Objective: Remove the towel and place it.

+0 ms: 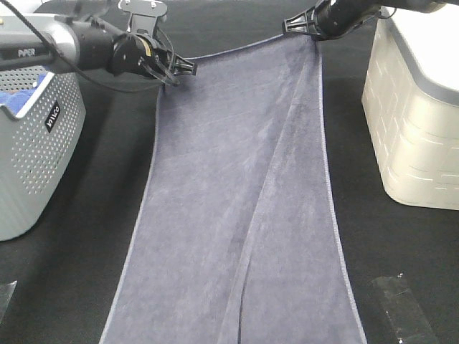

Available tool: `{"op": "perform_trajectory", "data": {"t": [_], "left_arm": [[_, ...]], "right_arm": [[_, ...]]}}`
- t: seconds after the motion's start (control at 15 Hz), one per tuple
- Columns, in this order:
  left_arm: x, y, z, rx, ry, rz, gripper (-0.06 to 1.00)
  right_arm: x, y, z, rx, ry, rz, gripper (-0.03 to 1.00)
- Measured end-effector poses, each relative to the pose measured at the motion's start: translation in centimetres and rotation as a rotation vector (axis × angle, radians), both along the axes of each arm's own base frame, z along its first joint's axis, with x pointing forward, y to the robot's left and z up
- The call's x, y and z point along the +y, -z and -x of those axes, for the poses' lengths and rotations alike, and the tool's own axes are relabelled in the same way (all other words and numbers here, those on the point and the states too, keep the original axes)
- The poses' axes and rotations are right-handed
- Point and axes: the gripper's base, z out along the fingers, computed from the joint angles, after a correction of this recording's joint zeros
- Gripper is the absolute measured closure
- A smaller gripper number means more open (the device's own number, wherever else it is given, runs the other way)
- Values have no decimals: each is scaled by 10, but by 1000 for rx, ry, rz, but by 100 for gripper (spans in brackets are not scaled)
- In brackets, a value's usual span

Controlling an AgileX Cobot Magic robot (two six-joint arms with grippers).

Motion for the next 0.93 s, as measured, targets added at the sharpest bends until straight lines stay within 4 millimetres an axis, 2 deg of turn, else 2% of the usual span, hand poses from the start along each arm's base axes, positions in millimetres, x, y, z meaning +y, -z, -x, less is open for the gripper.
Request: {"op": "perform_trajectory", "data": {"t": [0.2, 0.4, 0.6, 0.73, 0.93], "left_arm": [[1, 0, -5, -84, 29, 23, 94], [18, 4, -13, -138, 17, 49, 94], [22, -2, -16, -234, 40, 82, 94], [20, 8, -17, -253, 60, 77, 94], [20, 37, -16, -207, 62, 63, 94]], "right_arm": [[-1, 16, -7, -27, -10, -9, 97], [0, 29, -10, -41, -25, -11, 97], [3, 57, -15, -41, -41, -12, 97], [4, 70, -17, -50, -61, 7, 97], [3, 85, -18, -54, -86, 43, 97]]}}
